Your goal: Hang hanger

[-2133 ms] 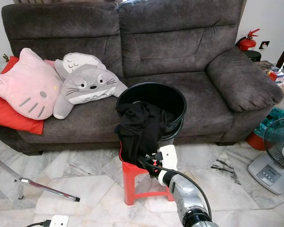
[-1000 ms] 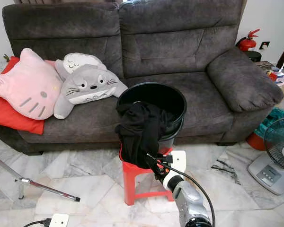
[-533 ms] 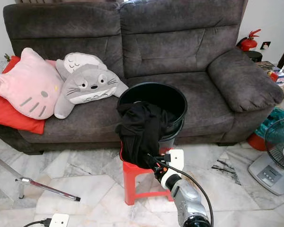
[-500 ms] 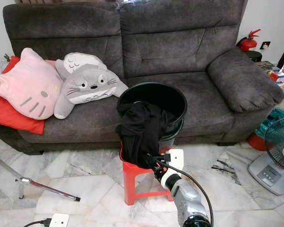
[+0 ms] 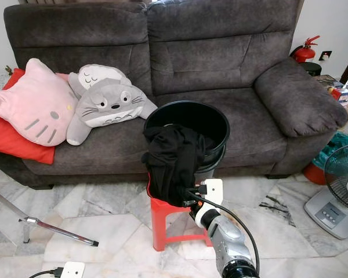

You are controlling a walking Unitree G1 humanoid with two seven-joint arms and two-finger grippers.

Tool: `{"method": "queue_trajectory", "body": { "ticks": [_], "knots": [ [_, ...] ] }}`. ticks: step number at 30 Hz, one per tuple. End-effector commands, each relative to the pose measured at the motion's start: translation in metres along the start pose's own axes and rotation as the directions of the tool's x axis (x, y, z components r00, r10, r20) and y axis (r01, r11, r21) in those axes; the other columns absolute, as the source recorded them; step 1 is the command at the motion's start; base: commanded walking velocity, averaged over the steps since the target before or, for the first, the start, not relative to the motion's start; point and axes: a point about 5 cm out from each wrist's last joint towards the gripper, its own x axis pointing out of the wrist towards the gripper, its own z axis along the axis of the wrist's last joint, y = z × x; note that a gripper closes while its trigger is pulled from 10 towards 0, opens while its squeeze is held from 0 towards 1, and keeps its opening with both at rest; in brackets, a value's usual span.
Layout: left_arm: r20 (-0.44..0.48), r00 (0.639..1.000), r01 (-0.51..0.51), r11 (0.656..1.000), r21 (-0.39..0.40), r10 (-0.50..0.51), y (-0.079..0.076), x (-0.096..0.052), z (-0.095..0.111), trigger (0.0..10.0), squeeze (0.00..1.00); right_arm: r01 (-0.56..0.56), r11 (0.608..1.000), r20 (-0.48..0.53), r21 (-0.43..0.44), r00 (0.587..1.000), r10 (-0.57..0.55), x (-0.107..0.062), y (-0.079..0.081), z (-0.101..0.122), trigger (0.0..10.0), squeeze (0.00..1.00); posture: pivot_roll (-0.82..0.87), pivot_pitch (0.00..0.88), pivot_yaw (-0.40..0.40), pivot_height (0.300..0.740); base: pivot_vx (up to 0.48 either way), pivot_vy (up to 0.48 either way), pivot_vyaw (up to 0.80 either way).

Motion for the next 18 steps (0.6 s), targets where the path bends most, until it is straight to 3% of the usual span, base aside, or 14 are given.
{"method": "queue_trajectory", "body": {
  "ticks": [1, 18],
  "knots": [
    [-0.023, 1.0, -0.001, 1.0, 0.028, 0.002, 0.004, -0.001, -0.004, 10.0, 0.0, -0.012, 1.0, 0.004, -0.012, 1.0, 0.012, 0.004, 0.004, 0.003, 0.0, 0.0, -0.13, 0.0, 0.075, 0.74, 0.0, 0.0, 0.0],
    [-0.025, 1.0, 0.003, 1.0, 0.027, -0.002, -0.002, -0.001, -0.004, 10.0, 0.0, -0.05, 0.997, 0.136, -0.066, 0.989, 0.058, 0.002, 0.015, 0.031, 0.0, 0.0, -0.13, 0.0, 0.071, 0.74, 0.0, 0.0, 0.0]
  ]
}}
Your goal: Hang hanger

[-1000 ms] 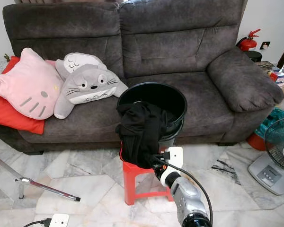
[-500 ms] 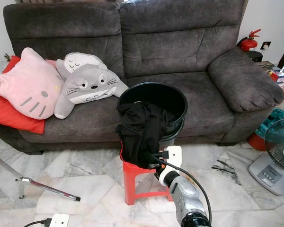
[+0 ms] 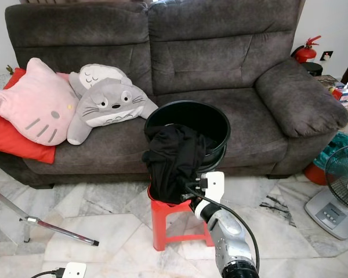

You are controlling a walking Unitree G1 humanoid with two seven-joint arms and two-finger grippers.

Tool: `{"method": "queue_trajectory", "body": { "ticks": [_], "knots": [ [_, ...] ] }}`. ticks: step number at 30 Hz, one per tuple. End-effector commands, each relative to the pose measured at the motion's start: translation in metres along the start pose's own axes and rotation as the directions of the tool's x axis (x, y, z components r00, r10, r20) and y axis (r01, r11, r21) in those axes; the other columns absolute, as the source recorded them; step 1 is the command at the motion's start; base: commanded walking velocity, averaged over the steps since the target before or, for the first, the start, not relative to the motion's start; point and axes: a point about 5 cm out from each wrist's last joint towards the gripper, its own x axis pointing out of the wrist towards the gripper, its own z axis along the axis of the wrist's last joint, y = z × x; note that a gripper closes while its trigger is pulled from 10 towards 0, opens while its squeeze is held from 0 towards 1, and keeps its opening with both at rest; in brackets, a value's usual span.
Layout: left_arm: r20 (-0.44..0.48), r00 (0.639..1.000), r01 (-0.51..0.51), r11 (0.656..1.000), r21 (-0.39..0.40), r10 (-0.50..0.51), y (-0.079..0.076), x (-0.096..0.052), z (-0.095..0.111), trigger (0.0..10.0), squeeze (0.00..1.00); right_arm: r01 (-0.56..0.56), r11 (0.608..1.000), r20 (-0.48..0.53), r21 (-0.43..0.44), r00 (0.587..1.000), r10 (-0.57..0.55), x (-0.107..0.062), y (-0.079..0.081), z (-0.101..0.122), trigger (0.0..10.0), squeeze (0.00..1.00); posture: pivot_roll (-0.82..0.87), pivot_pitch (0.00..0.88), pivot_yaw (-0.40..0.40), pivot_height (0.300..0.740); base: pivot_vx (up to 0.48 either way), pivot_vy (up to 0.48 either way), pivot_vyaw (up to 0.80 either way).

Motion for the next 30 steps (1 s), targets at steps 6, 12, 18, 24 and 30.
{"method": "queue_trajectory", "body": {
  "ticks": [6, 12, 18, 24, 30],
  "knots": [
    [-0.014, 1.0, -0.006, 1.0, 0.017, 0.006, 0.0, 0.0, -0.002, 10.0, 0.0, -0.085, 0.991, 0.244, -0.103, 0.964, 0.108, 0.018, 0.027, 0.084, 0.0, 0.0, -0.15, 0.0, 0.072, 0.74, 0.0, 0.0, 0.0],
    [-0.014, 1.0, -0.008, 1.0, 0.018, 0.008, 0.0, 0.0, -0.002, 10.0, 0.0, -0.082, 0.983, 0.357, -0.165, 0.924, 0.137, 0.031, 0.034, 0.135, 0.0, 0.0, -0.15, 0.0, 0.075, 0.74, 0.0, 0.0, 0.0],
    [-0.012, 1.0, -0.008, 1.0, 0.019, 0.008, 0.0, 0.0, -0.001, 10.0, 0.0, -0.06, 0.97, 0.373, -0.237, 0.916, 0.148, 0.038, 0.037, 0.163, 0.0, 0.0, -0.16, 0.0, 0.077, 0.74, 0.0, 0.0, 0.0],
    [-0.01, 1.0, -0.007, 1.0, 0.018, 0.008, 0.0, 0.0, -0.001, 10.0, 0.0, 0.09, 0.959, 0.354, -0.268, 0.935, 0.011, 0.045, 0.015, 0.178, 0.0, 0.0, -0.15, 0.0, 0.078, 0.74, 0.0, 0.0, 0.0],
    [-0.013, 1.0, -0.007, 1.0, 0.021, 0.007, 0.0, 0.0, -0.002, 10.0, 0.0, 0.263, 0.926, 0.298, -0.272, 0.938, -0.179, 0.044, -0.017, 0.183, 0.0, 0.0, -0.16, 0.0, 0.08, 0.74, 0.0, 0.0, 0.0]
  ]
}}
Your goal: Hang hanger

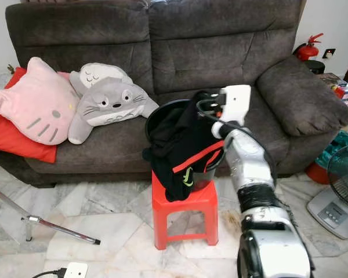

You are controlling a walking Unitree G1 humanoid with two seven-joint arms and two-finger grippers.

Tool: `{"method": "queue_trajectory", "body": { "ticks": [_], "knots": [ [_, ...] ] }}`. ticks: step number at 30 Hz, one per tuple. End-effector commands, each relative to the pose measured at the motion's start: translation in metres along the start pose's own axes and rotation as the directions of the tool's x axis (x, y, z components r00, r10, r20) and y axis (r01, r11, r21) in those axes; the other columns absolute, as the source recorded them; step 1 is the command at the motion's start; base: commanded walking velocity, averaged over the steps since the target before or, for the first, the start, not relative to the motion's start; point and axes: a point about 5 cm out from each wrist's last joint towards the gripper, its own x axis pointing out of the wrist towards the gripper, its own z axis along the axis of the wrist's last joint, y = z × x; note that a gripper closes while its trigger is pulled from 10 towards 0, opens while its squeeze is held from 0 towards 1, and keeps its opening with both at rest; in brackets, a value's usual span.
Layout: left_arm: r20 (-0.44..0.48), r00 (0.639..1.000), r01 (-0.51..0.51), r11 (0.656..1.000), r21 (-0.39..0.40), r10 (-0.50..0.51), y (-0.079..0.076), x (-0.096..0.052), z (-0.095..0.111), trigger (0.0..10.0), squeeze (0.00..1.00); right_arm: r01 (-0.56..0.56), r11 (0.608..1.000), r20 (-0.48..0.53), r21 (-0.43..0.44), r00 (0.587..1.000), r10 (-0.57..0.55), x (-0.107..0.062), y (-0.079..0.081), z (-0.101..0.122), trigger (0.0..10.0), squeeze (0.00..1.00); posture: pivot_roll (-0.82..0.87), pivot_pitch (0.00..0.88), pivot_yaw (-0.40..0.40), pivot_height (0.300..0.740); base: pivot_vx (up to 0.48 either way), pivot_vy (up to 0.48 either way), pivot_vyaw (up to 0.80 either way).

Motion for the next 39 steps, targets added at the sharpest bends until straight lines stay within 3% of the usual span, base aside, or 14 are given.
{"method": "queue_trajectory", "body": {
  "ticks": [1, 10, 17, 23, 30, 39],
  "knots": [
    [-0.004, 1.0, -0.011, 1.0, 0.015, 0.011, 0.002, 0.0, -0.002, 10.0, 0.0, 0.018, 1.0, -0.009, -0.019, 1.0, -0.018, 0.003, -0.001, 0.001, 0.0, 0.0, -0.15, 0.0, 0.08, 0.74, 0.0, 0.0, 0.0],
    [-0.004, 1.0, -0.012, 1.0, 0.015, 0.012, 0.002, 0.0, -0.002, 10.0, 0.0, 0.032, 0.999, -0.033, -0.035, 0.999, -0.033, 0.005, -0.005, -0.004, 0.0, 0.0, -0.15, 0.0, 0.08, 0.74, 0.0, 0.0, 0.0],
    [-0.004, 1.0, -0.011, 1.0, 0.016, 0.011, 0.002, 0.0, -0.002, 10.0, 0.0, 0.085, 0.993, -0.11, -0.076, 0.99, -0.093, 0.007, -0.014, -0.011, 0.0, 0.0, -0.15, 0.0, 0.076, 0.74, 0.0, 0.0, 0.0],
    [-0.005, 1.0, -0.014, 1.0, 0.016, 0.014, 0.002, -0.001, -0.003, 10.0, 0.0, 0.013, 0.991, -0.097, -0.137, 0.995, -0.027, 0.014, -0.008, 0.0, 0.0, 0.0, -0.15, 0.0, 0.074, 0.74, 0.0, 0.0, 0.0],
    [-0.007, 1.0, -0.011, 1.0, 0.011, 0.011, 0.002, -0.001, -0.004, 10.0, 0.0, -0.021, 0.992, -0.119, -0.125, 0.993, 0.006, 0.015, 0.0, -0.01, 0.0, 0.0, -0.14, 0.0, 0.073, 0.74, 0.0, 0.0, 0.0],
    [-0.011, 1.0, -0.022, 0.999, -0.027, 0.022, 0.002, -0.001, -0.005, 10.0, 0.0, 0.021, 0.995, -0.125, -0.098, 0.992, -0.033, 0.01, -0.006, -0.018, 0.0, 0.0, -0.14, 0.0, 0.075, 0.74, 0.0, 0.0, 0.0]
  ]
}}
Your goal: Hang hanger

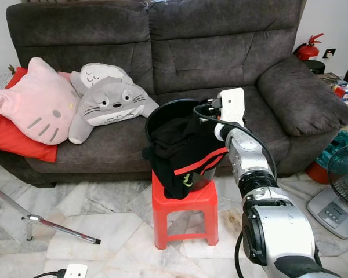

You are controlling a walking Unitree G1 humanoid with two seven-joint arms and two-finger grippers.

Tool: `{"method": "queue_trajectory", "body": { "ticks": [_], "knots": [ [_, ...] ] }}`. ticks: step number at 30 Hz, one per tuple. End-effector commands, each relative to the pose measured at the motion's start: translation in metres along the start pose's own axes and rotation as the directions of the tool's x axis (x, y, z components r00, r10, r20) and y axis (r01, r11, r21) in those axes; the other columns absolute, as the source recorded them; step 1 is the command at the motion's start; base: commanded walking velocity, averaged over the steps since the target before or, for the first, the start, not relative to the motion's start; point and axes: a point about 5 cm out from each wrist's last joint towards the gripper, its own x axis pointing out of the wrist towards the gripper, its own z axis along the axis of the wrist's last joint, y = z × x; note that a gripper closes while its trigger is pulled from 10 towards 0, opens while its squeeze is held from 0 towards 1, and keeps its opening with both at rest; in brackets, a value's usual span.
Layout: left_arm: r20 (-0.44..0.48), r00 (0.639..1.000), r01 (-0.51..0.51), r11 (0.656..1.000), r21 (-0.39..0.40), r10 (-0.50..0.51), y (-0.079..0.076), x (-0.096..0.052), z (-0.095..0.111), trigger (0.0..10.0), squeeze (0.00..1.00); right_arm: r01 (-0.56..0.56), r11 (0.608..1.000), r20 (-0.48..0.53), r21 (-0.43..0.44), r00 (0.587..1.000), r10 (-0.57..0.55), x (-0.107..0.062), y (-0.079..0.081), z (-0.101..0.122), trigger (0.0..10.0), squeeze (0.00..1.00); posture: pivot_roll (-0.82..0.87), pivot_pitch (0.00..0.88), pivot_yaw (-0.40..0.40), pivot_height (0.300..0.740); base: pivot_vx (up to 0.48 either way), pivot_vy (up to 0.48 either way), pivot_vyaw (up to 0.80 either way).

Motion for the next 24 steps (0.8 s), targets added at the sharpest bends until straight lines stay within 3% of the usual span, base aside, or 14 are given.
{"method": "queue_trajectory", "body": {
  "ticks": [1, 6, 14, 24],
  "knots": [
    [-0.008, 1.0, -0.015, 1.0, -0.018, 0.015, 0.003, -0.001, -0.004, 10.0, 0.0, 0.019, 1.0, -0.003, 0.023, 1.0, -0.019, -0.001, -0.001, -0.004, 0.0, 0.0, -0.14, 0.0, 0.075, 0.74, 0.0, 0.0, 0.0],
    [-0.008, 1.0, -0.015, 1.0, -0.021, 0.015, 0.003, -0.001, -0.004, 10.0, 0.0, 0.025, 0.999, -0.003, 0.033, 1.0, -0.025, -0.002, -0.001, -0.006, 0.0, 0.0, -0.14, 0.0, 0.075, 0.74, 0.0, 0.0, 0.0],
    [-0.011, 1.0, -0.013, 1.0, -0.027, 0.012, 0.004, -0.001, -0.004, 10.0, 0.0, 0.042, 0.997, -0.015, 0.069, 0.999, -0.041, -0.006, 0.001, -0.02, 0.0, 0.0, -0.14, 0.0, 0.08, 0.74, 0.0, 0.307, 0.0],
    [-0.01, 1.0, -0.015, 1.0, -0.026, 0.015, 0.004, -0.001, -0.004, 10.0, 0.0, 0.06, 0.995, -0.011, 0.075, 0.998, -0.059, -0.008, -0.004, -0.02, 0.0, 0.0, -0.14, 0.0, 0.081, 0.74, 0.0, 0.373, 0.0]
  ]
}}
